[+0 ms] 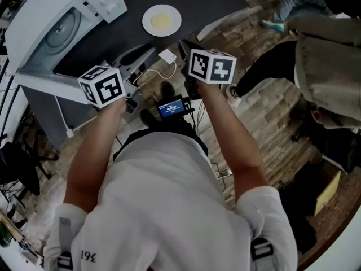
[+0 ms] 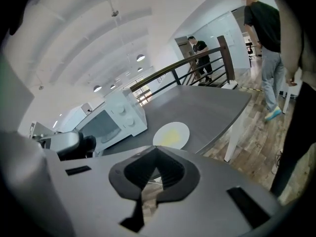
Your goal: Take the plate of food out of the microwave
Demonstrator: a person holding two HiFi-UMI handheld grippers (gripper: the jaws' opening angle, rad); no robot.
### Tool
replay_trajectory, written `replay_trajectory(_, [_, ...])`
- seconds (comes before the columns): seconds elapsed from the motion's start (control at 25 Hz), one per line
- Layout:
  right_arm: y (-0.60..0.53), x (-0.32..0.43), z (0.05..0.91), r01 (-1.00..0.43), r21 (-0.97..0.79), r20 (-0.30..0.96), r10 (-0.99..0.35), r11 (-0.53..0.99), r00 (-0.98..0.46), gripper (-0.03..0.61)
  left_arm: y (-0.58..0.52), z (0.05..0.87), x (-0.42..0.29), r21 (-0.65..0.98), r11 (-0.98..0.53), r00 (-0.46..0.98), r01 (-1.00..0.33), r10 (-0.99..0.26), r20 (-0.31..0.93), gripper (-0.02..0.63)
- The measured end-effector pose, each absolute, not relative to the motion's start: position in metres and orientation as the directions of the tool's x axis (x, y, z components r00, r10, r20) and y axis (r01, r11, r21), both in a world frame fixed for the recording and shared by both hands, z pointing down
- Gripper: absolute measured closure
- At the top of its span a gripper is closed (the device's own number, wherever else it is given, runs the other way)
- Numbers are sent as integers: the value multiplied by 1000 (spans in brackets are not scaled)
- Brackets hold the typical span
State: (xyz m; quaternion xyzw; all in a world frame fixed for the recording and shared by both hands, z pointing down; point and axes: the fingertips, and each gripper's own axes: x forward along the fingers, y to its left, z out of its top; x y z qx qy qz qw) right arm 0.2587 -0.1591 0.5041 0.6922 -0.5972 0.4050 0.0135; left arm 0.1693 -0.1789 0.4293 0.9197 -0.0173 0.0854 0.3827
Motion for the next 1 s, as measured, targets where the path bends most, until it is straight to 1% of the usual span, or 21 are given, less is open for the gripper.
replay_trajectory(0.16, [-148,244,482,-842,-477,540,-840,-252,-55,577,-159,417,160,701,-712,987,-45,75,140,509])
replay_trajectory(0.44, [-125,214,439,-871,-459,462,-884,-174,-66,577,-127,380,127,687,-725,991,45,117,59,568])
replay_trajectory(0.6, [-111,199,413,-882,-449,408,-911,-141,-62,577,-116,358,102,674,-734,993,82,116,6,607])
replay_trajectory(0.76, [-102,186,392,-895,-431,365,-929,-110,-61,577,-114,342,75,661,-745,995,93,100,-28,607])
replay_trajectory(1.0, [-92,171,371,-909,-410,333,-940,-78,-69,577,-106,327,40,651,-752,994,105,89,-57,607])
